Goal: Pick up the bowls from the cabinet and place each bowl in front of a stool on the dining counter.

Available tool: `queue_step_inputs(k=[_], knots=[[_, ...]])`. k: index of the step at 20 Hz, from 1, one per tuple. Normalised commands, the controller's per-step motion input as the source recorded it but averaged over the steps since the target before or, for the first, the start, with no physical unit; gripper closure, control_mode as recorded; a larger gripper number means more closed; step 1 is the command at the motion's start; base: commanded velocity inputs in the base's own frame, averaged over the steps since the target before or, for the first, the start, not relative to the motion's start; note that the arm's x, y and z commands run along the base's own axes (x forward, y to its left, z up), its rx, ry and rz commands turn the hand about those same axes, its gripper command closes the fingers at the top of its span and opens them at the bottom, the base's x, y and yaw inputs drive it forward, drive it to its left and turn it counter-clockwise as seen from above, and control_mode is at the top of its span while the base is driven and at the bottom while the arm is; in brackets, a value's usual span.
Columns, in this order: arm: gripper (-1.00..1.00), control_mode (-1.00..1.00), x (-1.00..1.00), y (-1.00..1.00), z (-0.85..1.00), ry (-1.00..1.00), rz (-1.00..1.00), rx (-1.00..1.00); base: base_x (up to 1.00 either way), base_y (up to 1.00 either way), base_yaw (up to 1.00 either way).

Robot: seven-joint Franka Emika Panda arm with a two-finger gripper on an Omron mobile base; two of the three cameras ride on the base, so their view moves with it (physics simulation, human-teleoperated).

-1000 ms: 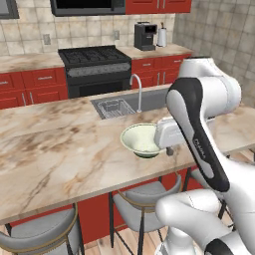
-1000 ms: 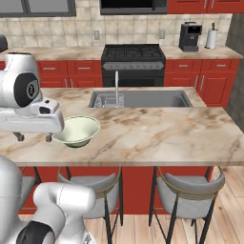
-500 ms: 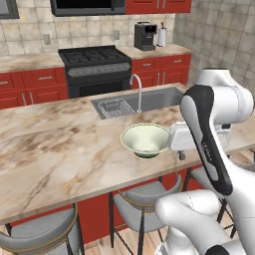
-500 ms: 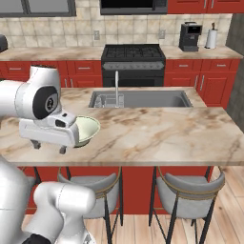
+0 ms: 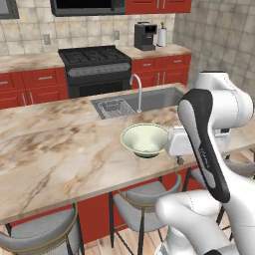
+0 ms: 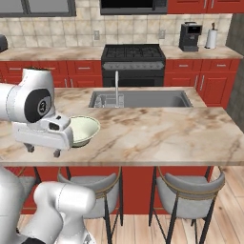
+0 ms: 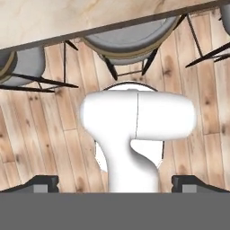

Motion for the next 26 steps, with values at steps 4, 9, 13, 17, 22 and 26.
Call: queue_step_inputs(k=[4, 9, 13, 17, 22, 26], knots=[[-1.0, 1.0, -0.2, 0.14, -0.09, 0.0, 0.0, 0.0, -0.69, 0.68, 0.0], [-1.0, 1.0, 0.0, 0.0, 0.0, 0.0, 0.0, 0.0, -0.53, 1.0, 0.0], [-1.0, 1.0, 0.0, 0.0, 0.0, 0.0, 0.0, 0.0, -0.16, 1.0, 0.0], [-1.0, 1.0, 0.0, 0.0, 0.0, 0.0, 0.0, 0.0, -0.13, 1.0, 0.0], [-1.0, 1.0, 0.0, 0.0, 0.0, 0.0, 0.0, 0.0, 0.0, 1.0, 0.01], [-1.0, 1.0, 0.0, 0.0, 0.0, 0.0, 0.0, 0.0, 0.29, 1.0, 0.11]])
